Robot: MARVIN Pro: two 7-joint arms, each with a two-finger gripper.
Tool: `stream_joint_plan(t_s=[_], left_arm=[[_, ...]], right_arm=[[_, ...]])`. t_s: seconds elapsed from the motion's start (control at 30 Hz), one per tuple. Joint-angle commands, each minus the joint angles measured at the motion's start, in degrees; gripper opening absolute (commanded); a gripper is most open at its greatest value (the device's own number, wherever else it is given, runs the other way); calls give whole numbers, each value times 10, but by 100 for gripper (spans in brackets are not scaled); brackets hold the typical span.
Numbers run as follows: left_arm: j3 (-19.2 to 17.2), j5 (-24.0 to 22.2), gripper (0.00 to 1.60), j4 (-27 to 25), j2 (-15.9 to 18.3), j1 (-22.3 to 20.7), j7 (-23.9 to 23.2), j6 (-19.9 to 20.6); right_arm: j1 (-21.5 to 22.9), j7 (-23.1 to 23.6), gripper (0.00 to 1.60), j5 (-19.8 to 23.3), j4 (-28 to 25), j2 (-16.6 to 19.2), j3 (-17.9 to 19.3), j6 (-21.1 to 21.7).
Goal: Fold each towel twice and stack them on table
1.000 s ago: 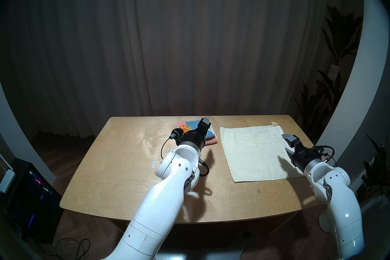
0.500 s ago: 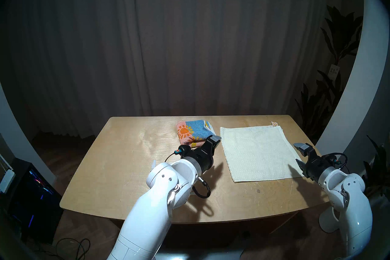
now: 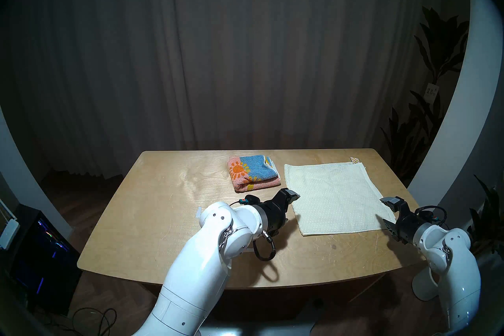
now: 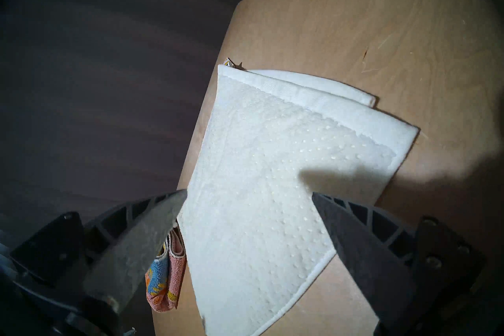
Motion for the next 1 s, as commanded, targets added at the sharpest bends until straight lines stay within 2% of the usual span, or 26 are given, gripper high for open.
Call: stream_joint_plan(t_s=[0.0,0.2,0.33,0.4,0.5,0.7,0.97], left_arm=[[0,-30,160,-23,-7,-19,36,21],[9,-34,160,5,-9,-28,38,33],[7,-28,160,31,-16,-28,30,23],[6,-39,160,39,-22,-18,23,12],[16,-50,160,35,-15,-8,8,3],[26,-66,160,13,-6,9,8,-20],[56,-60,160,43,-7,-7,5,-49]], right_arm=[[-15,19,160,23,-15,11,35,25],[-32,21,160,28,-17,2,45,34],[-36,28,160,22,-9,-2,42,34],[-35,28,160,22,-6,-5,41,31],[-34,32,160,20,3,-5,40,32],[-25,36,160,15,26,-2,36,33],[-6,43,160,4,56,3,29,34]])
